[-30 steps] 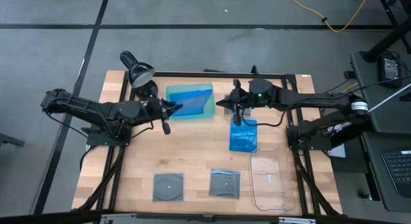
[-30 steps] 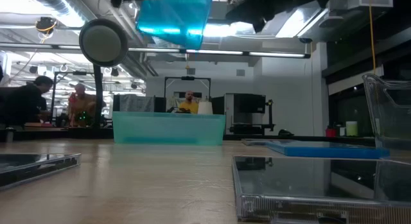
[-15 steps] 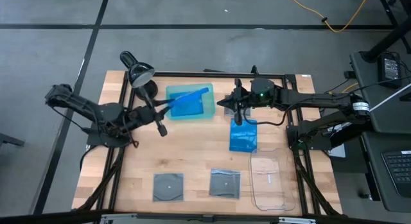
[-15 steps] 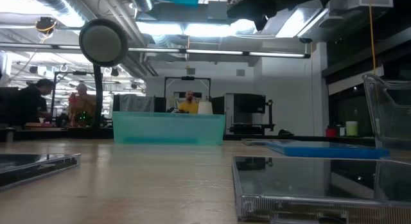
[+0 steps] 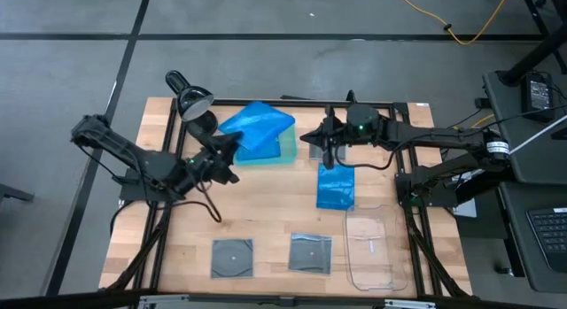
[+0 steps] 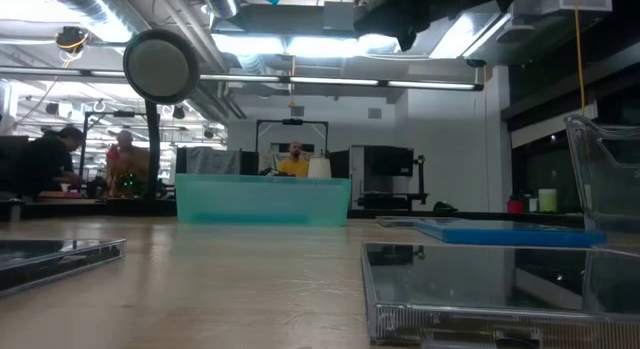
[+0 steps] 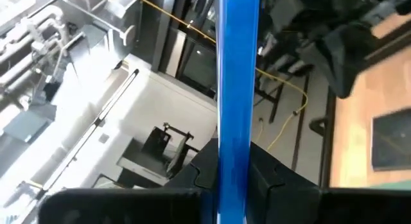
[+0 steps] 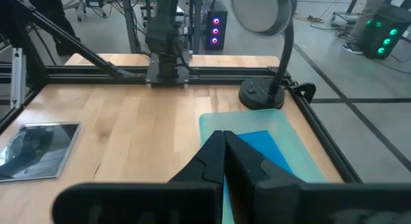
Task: Pick & place jewel cases by type
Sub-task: Put the left blue CD case into the green bin
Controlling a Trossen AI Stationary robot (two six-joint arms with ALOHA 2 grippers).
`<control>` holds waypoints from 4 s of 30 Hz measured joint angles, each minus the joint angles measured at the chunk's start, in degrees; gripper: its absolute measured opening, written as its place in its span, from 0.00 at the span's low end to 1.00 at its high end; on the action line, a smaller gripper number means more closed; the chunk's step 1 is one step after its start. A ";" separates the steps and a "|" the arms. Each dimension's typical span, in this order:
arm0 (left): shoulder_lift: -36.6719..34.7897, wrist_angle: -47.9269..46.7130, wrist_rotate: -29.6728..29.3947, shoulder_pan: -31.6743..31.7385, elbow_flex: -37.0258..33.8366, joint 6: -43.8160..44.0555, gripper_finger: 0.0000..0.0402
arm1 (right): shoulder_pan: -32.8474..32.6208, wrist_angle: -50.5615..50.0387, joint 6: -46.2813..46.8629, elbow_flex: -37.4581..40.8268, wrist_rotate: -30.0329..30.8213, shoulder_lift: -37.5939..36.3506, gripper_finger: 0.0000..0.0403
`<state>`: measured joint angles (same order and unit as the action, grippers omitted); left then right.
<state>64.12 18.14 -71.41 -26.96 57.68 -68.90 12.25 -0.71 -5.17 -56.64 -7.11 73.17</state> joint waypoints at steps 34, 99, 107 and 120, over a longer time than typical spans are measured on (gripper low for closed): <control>4.16 8.13 -9.59 0.43 0.03 23.19 0.07 | 1.16 -0.96 -1.14 -0.02 0.00 0.00 0.02; 16.44 -61.41 22.04 27.13 8.57 84.00 0.06 | 10.08 -9.35 -17.86 -0.04 -9.68 -9.99 0.02; 17.76 -71.59 23.42 28.79 9.26 79.25 0.06 | 10.08 -9.46 -17.53 -0.04 -9.64 -9.94 0.02; 27.40 -68.95 24.79 32.69 9.24 68.31 0.06 | 10.08 -9.38 -14.61 -0.04 -9.53 -9.94 0.02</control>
<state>91.52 -50.81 -46.62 5.73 66.92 -0.60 22.33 -10.09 -19.78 -56.69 -16.64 63.22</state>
